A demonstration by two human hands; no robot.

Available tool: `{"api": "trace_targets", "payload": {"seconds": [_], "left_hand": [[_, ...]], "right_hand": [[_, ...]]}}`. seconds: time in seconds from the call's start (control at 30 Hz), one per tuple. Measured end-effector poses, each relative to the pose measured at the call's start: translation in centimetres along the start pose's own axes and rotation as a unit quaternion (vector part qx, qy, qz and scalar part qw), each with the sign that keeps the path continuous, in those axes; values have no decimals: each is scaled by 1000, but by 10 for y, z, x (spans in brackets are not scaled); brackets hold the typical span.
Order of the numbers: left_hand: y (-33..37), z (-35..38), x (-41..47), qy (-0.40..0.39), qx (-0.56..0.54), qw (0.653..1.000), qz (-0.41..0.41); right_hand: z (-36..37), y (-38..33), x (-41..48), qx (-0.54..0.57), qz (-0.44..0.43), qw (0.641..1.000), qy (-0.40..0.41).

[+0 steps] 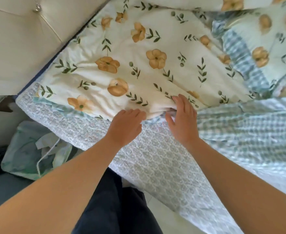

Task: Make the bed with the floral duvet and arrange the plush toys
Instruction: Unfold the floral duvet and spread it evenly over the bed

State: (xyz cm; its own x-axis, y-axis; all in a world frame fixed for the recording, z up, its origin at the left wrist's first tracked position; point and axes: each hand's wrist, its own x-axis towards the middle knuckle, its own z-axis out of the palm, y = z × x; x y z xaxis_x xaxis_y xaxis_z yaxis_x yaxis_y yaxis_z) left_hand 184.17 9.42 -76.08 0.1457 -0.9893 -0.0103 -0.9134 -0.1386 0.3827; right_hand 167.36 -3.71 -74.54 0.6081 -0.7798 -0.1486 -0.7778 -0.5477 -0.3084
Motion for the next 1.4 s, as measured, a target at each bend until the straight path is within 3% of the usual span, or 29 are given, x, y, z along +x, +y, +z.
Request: {"api": "trace_targets", "payload": {"seconds": [0.17,0.23,0.33,0.43,0.57,0.67,0.73,0.8,0.87,0.93,1.1,1.2,1.23,1.27,1.3,1.33,1.37,1.4], "left_hand": [[9,21,5,-14,107,994,-25],[5,24,10,-53,140,986,-68],[0,23,19,-106,174,974,-101],[0,16,28,-109,197,969,-104],[1,10,41,-121,215,966,-81],[-4,3,49,-127,240,961,-55],[-8,-4,47,-155,272,949,-37],[-14,-11,40,-209,262,942,-21],[-18,-18,30,-300,238,924,5],[-24,-22,18,-381,216,898,23],[-50,-48,-7,-512,135,848,-34],[-58,-64,-10,-586,82,804,-62],[-63,-67,-12,-586,50,804,-90],[-71,-72,-14,-547,9,827,-131],[-83,-73,-17,-458,-33,871,-177],[-95,-73,-22,-321,-59,917,-228],[-104,-73,-28,-165,-66,941,-287],[-114,-75,-32,-32,-72,932,-353]], "right_hand": [[-30,75,-21,-73,103,985,-118],[-35,85,-26,-121,98,977,-149],[-38,85,-33,-181,89,970,-134],[-43,84,-47,-231,126,955,-135],[-48,85,-69,-298,49,916,-262],[-49,71,-74,-192,36,904,-380],[-46,56,-76,-70,65,921,-378],[-39,43,-81,-19,79,928,-365],[-34,34,-83,43,112,899,-422],[-33,22,-86,98,127,843,-514],[-31,-21,-92,144,118,755,-629],[-17,-55,-75,116,40,771,-625],[-10,-66,-68,120,27,793,-597],[-2,-79,-61,136,33,827,-544],[6,-91,-56,155,55,865,-474],[13,-102,-52,178,71,899,-393],[21,-113,-48,188,68,926,-319],[29,-125,-43,176,47,946,-268]]}}
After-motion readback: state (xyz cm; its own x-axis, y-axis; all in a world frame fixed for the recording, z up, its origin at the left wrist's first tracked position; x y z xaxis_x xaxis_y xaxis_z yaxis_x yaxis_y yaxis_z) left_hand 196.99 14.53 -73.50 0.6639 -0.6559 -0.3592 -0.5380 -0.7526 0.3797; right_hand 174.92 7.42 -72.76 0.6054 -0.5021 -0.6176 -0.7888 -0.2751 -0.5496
